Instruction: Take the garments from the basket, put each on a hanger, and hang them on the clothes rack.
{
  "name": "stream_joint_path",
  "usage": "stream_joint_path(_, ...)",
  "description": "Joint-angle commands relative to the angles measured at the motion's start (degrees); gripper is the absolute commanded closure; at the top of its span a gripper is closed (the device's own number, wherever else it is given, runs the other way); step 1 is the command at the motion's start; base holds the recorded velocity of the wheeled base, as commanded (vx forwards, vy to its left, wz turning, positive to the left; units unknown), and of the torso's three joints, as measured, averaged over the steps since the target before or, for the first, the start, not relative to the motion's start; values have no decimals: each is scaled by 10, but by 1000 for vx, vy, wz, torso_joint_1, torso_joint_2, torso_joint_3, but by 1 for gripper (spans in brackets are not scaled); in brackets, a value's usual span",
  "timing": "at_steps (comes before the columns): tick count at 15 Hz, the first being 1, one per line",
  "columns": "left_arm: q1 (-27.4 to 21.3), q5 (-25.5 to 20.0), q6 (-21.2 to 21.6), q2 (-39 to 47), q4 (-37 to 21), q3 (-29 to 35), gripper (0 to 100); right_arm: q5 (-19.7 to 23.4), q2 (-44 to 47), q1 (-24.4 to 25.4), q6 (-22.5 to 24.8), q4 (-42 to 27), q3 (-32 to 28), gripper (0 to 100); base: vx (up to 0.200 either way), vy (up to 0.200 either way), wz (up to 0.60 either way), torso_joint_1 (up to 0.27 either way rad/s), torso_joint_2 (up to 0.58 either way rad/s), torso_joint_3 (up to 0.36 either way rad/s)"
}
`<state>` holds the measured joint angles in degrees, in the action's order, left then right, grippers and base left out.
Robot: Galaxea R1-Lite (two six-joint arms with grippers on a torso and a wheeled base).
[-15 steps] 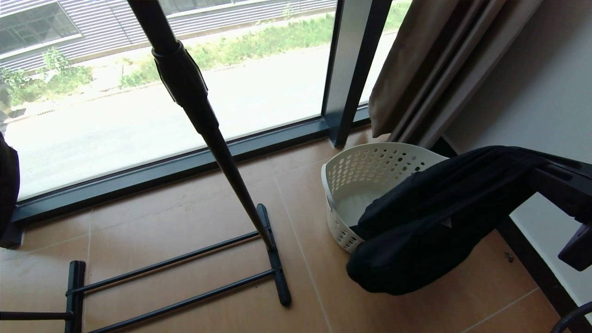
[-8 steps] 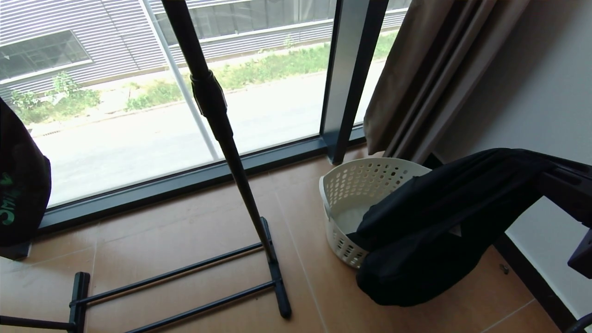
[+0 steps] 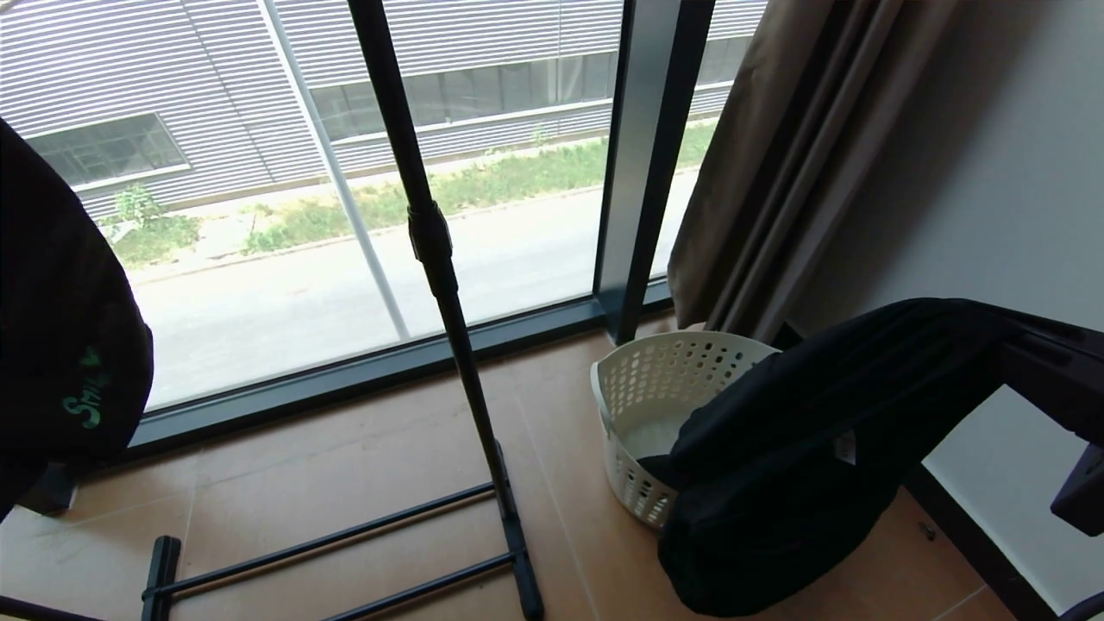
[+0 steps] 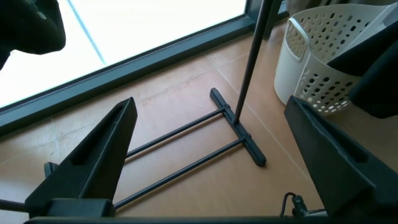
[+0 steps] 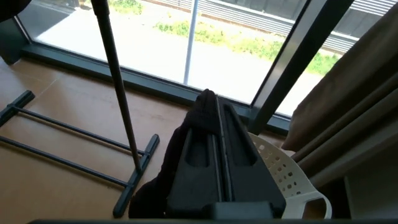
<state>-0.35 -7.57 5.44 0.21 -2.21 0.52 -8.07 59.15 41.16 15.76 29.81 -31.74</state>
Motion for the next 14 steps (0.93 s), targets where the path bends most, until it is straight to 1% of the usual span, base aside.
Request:
stream_joint_path(1, 0, 0, 0, 1, 0, 0, 0, 0, 2, 0, 1, -1, 3, 100, 0, 0, 0, 22, -383, -159)
stream_joint_path(4, 0, 1, -1, 1, 0, 0, 0, 0, 2, 0, 1, -2, 5, 100, 0, 0, 0, 32, -427, -177)
stream_joint_path(7, 0, 0, -1, 1, 0, 0, 0, 0, 0, 0, 1, -2, 6, 100, 0, 0, 0, 92, -461, -176)
stream_joint_path(14, 0, 0, -1, 1, 0, 0, 0, 0, 1, 0, 1, -2, 6, 100, 0, 0, 0, 132, -489, -158)
